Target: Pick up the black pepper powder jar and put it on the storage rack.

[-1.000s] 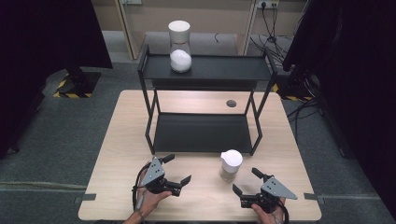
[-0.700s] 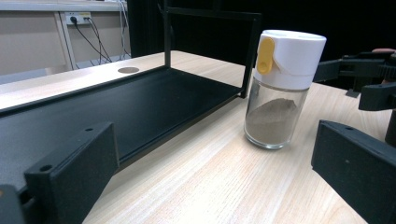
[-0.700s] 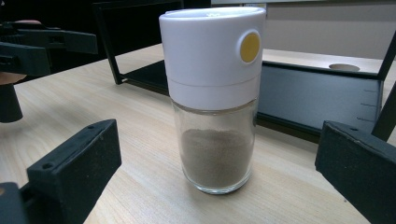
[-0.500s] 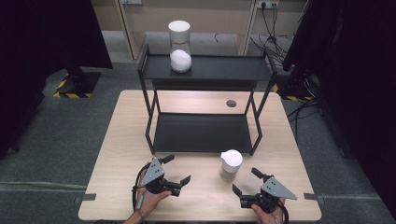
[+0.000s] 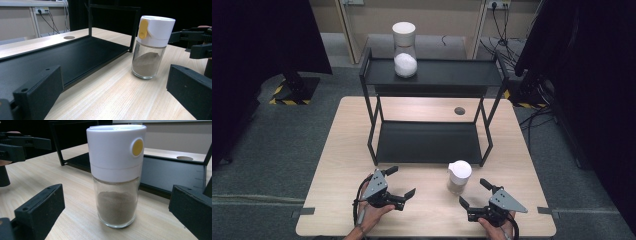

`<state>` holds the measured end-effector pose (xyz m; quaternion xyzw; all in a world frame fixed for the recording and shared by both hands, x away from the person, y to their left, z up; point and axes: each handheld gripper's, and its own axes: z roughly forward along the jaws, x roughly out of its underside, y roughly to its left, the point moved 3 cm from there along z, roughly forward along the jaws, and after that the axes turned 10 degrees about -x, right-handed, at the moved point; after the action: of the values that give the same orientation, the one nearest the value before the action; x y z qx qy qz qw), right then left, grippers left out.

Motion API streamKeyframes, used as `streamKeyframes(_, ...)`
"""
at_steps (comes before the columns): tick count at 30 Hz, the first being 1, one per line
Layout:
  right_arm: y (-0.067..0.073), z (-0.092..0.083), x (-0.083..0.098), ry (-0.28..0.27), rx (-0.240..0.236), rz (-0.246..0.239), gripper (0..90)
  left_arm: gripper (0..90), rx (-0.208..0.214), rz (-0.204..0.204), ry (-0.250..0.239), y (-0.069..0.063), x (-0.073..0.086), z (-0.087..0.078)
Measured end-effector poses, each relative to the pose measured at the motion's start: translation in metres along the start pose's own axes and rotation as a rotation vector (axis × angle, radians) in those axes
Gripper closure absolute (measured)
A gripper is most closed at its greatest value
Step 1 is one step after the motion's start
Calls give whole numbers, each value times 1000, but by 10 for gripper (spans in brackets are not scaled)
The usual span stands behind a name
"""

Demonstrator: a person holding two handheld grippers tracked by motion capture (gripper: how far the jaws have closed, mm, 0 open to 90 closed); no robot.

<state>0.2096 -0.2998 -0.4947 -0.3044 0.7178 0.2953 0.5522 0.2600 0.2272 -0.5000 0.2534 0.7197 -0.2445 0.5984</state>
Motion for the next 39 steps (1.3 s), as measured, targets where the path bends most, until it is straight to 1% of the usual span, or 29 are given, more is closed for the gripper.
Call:
streamKeyframes(5,-1,4,-1,1,1,-5,6,2,-2,-14,2,1,1,1)
streamKeyframes(13,-4,12,-3,-6,3,-22,5,2,-6,-22,3,2,3,1)
streamKeyframes(22,-12,33,-10,2,-12,-30,5,2,-10,-29,2,3,4,0)
streamKeyframes(26,-14,43,-12,9,-10,-37,5,2,-10,-29,2,3,4,0)
streamKeyframes(30,-16,46,-13,14,-9,-37,12,2,-12,-33,5,4,4,0)
streamKeyframes(34,-17,50,-14,25,-5,-40,60,2,-13,-36,5,4,5,0)
streamKeyframes(37,-20,53,-13,24,-13,-32,125,2,-15,-41,3,5,5,0)
streamKeyframes(38,-20,53,-13,24,-13,-32,125,2,-14,-44,3,5,5,0)
streamKeyframes(39,-20,54,-13,27,-19,-43,174,2,-13,-44,2,5,5,0)
